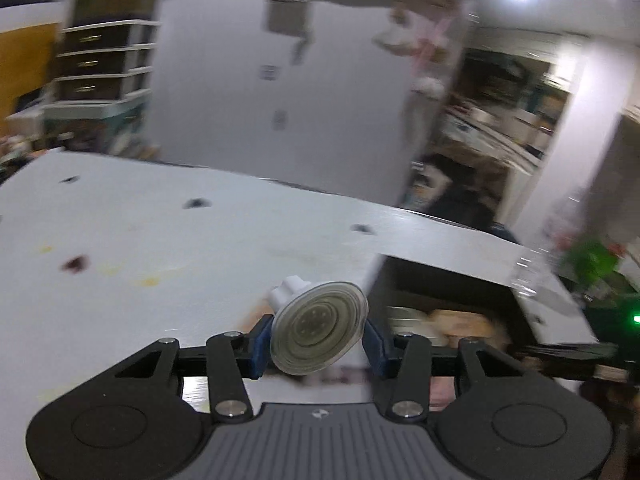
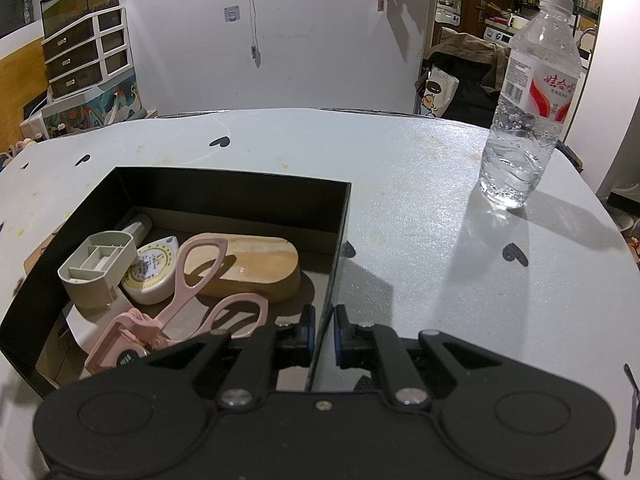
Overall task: Organize rigid objects
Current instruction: 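Carry the suction cup into the black box and open the left tool, then move the left tool back to the carved wooden stamp block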
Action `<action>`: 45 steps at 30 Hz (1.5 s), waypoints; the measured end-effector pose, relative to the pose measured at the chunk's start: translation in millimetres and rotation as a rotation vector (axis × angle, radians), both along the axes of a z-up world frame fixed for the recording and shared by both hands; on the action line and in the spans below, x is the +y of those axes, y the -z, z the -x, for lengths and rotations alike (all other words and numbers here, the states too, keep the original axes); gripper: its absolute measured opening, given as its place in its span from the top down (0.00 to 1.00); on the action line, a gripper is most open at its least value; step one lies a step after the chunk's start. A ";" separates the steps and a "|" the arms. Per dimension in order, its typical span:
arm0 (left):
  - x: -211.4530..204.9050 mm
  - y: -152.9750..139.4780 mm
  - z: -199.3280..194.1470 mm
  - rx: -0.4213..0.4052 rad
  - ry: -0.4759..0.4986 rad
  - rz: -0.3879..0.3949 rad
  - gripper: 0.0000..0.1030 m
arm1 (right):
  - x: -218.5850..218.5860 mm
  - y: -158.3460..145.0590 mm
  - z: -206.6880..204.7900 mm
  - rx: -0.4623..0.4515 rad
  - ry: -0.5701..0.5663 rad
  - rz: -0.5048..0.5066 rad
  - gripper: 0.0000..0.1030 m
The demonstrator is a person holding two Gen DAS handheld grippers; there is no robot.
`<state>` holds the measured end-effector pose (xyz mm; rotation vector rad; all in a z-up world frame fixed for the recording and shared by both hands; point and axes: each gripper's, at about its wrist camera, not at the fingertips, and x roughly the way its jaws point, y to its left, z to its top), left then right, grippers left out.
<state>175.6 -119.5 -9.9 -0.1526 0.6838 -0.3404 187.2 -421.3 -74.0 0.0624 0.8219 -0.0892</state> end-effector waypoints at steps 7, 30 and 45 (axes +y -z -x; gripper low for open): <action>-70.0 3.0 -15.1 0.048 0.162 0.019 0.54 | -1.0 0.0 -0.1 0.001 -0.001 -0.003 0.91; -147.7 22.3 -40.6 0.167 0.267 -0.018 0.22 | -2.3 0.0 -0.8 0.002 -0.005 -0.008 0.90; -151.4 12.6 -29.1 0.138 0.264 -0.050 0.05 | -2.0 -0.1 -0.8 0.002 -0.004 -0.007 0.90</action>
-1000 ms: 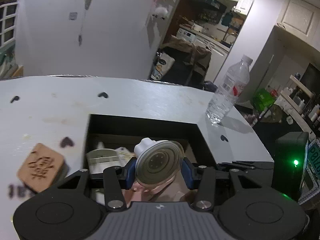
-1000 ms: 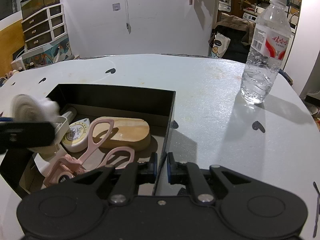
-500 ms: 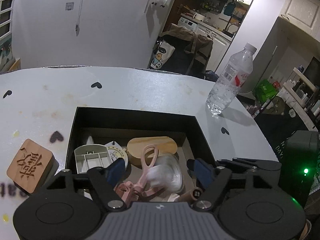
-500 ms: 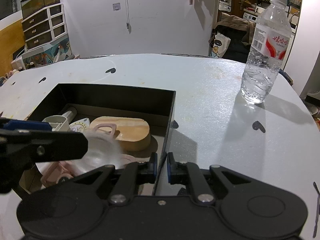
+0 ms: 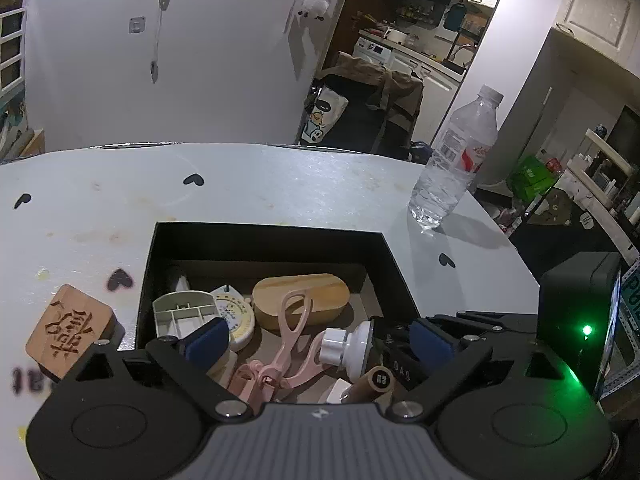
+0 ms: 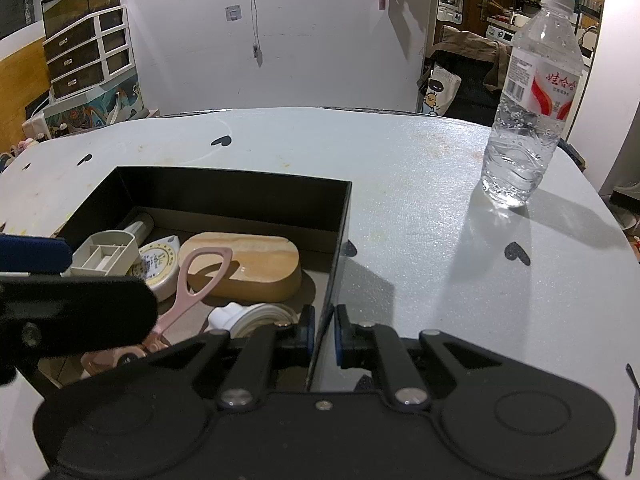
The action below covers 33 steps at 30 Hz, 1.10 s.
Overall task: Organize rigid objects
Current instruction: 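Move the left tool back to the carved wooden stamp block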
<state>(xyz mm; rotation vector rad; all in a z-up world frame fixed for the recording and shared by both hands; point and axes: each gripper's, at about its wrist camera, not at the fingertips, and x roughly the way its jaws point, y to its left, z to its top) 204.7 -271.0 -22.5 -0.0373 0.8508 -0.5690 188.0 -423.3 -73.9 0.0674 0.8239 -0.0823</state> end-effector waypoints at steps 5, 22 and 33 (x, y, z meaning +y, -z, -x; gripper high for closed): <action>2.2 -2.4 2.4 -0.011 -0.013 -0.026 0.04 | -0.7 0.6 0.1 0.000 0.000 0.002 0.90; 25.6 -5.6 7.0 -0.023 -0.036 -0.083 0.00 | -2.1 1.7 0.3 0.000 0.000 -0.007 0.90; 81.3 -9.5 25.3 -0.050 -0.069 -0.140 0.00 | 1.0 0.7 0.8 -0.002 -0.001 0.002 0.90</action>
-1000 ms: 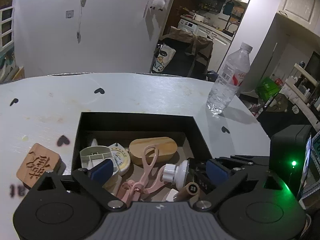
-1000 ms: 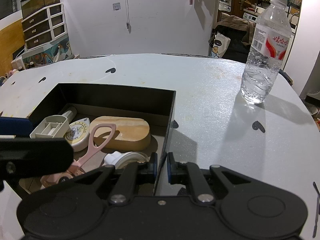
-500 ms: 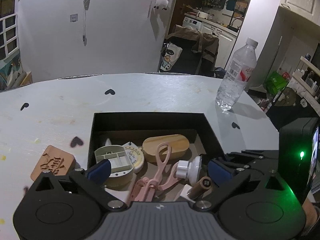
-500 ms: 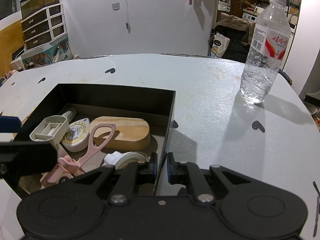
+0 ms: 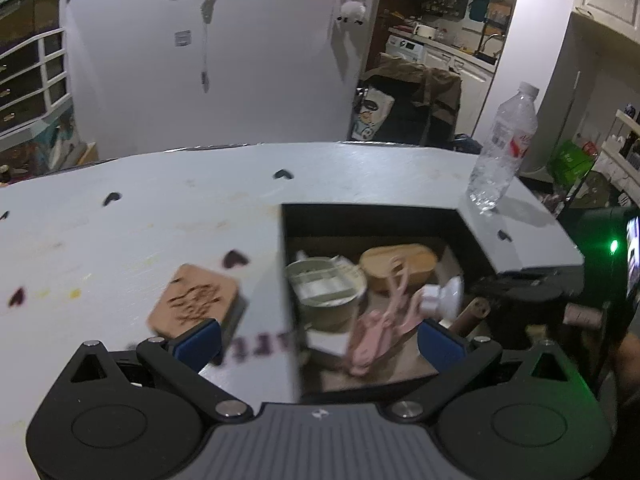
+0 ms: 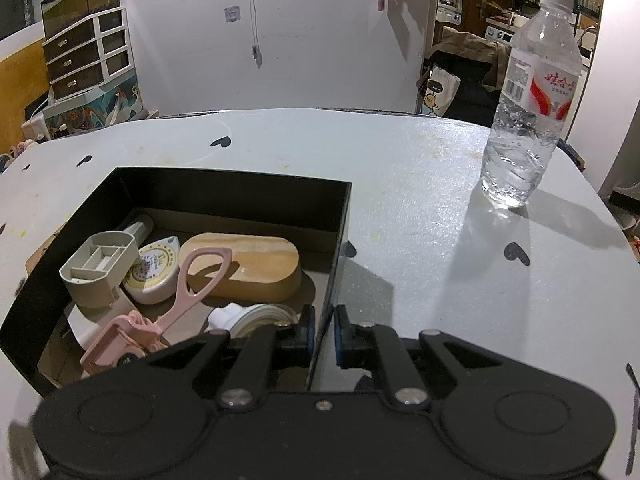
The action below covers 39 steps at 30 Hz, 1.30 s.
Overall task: Organize rigid objects
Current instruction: 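Move the left tool back to the carved wooden stamp block, then grasp the carved wooden stamp block with the left tool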
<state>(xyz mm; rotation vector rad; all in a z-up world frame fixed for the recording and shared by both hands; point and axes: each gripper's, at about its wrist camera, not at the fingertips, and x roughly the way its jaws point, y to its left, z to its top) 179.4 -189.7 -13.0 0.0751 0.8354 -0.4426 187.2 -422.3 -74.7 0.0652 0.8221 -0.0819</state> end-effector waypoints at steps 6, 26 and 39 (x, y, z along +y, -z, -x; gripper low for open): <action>29.3 16.0 7.5 0.008 -0.046 -0.030 0.00 | -0.1 -0.2 0.2 0.000 0.000 0.002 0.90; 83.6 55.5 -10.8 -0.076 -0.020 0.019 0.12 | 0.6 -0.4 0.3 0.000 -0.001 0.006 0.90; 76.1 84.3 -68.6 -0.142 0.098 0.000 0.17 | 1.5 1.1 -0.6 0.006 -0.003 0.007 0.90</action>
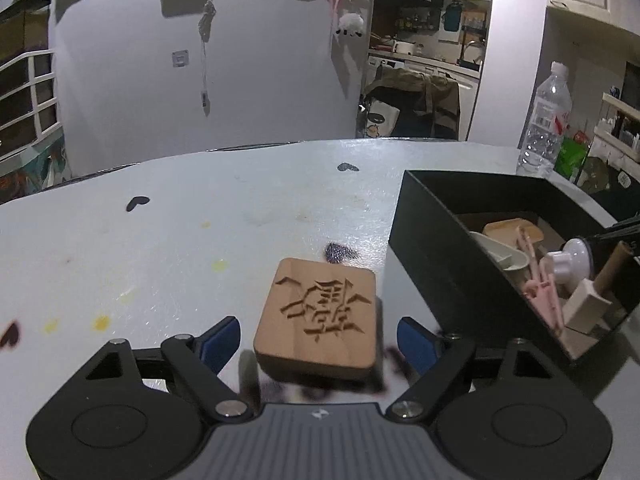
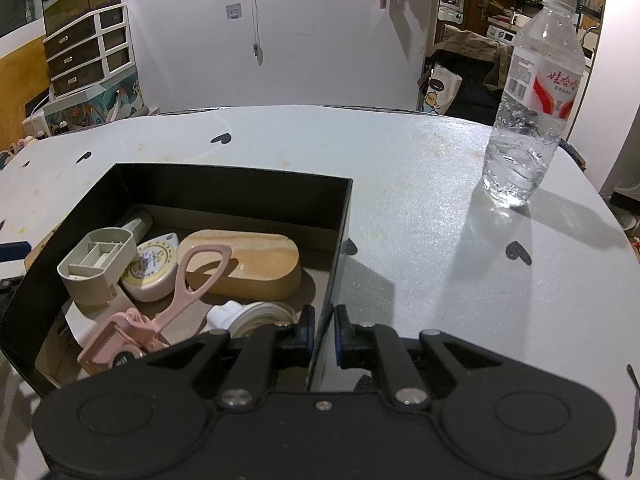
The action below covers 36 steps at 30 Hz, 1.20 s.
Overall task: Organize rigid objects
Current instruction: 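Grasp the carved wooden stamp block with the left tool, then carry the wooden stamp block over the box and lower it inside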
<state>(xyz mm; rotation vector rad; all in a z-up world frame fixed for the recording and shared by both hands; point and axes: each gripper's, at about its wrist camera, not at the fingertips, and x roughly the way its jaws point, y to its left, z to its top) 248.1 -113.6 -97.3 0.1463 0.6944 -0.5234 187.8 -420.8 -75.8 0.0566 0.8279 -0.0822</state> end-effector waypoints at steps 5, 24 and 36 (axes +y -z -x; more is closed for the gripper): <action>-5.0 5.8 -6.0 0.000 -0.004 -0.022 0.19 | 0.3 0.5 -0.1 0.001 0.000 -0.001 0.90; 8.6 2.9 83.1 0.037 -0.045 -0.078 0.35 | 0.0 1.5 -0.5 0.001 -0.001 -0.001 0.90; -1.2 -0.7 85.6 0.106 -0.142 -0.090 0.32 | -0.8 1.4 -0.5 0.002 -0.003 -0.003 0.90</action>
